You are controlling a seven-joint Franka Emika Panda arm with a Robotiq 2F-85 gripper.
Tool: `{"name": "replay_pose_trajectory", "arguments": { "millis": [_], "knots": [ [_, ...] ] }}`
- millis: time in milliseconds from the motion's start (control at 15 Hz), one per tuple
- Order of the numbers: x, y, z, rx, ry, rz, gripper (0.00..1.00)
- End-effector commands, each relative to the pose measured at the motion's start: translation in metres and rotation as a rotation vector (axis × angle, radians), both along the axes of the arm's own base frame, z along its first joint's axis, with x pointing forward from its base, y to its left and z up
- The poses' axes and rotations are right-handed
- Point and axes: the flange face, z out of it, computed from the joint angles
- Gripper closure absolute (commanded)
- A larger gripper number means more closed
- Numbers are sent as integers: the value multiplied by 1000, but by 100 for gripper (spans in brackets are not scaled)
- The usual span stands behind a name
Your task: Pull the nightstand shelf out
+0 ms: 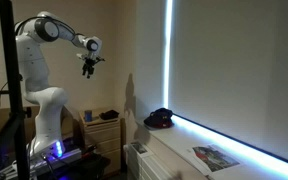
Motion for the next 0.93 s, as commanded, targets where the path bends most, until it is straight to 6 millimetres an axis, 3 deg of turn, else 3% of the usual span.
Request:
{"name": "replay_pose_trajectory", "arguments": {
  "millis": [0,133,200,533,600,733,867],
  "knots": [
    [0,0,0,0,1,0,0],
    [2,-1,-8,-25,-12,-26,0],
    [2,6,0,26,10,-64,0],
    [0,4,0,9,12,-47,0],
    [3,5,-7,-26,30,-54,0],
    [16,-6,-73,-97,78,-130,0],
    [16,-10,-112,-125,108,-185,0]
  ]
}}
